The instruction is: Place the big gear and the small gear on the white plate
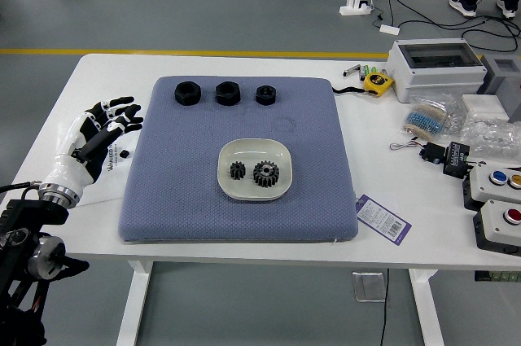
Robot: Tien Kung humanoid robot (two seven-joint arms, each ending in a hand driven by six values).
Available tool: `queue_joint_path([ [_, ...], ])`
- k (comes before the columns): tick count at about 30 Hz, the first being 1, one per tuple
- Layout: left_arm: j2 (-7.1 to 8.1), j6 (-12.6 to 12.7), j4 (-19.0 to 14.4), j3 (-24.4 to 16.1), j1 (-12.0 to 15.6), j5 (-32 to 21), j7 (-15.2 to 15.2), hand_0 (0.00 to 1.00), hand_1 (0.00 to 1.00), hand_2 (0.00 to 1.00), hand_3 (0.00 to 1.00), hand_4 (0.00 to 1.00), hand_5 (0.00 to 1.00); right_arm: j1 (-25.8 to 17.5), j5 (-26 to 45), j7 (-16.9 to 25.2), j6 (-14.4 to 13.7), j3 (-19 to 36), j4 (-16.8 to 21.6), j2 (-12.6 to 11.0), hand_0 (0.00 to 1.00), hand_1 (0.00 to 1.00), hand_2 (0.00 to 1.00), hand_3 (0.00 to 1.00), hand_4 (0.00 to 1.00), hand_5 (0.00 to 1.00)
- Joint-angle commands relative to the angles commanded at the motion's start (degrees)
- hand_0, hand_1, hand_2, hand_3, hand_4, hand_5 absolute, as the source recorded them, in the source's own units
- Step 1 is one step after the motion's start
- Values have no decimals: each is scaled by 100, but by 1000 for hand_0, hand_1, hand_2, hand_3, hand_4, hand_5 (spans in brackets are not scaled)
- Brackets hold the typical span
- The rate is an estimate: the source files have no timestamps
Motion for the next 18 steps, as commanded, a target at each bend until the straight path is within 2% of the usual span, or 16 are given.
queue_joint_path([
  [10, -17, -80, -24, 19, 100, 177, -14, 669, 633, 681, 620, 823, 375, -9, -28, -15, 4, 8, 2, 6, 682, 657, 738, 587, 802, 712],
  [18, -29, -34, -57, 98, 201, 151, -93, 668, 629, 684, 619, 821, 384, -42, -82, -36, -1, 36, 4, 16, 681, 657, 738, 587, 800, 711],
])
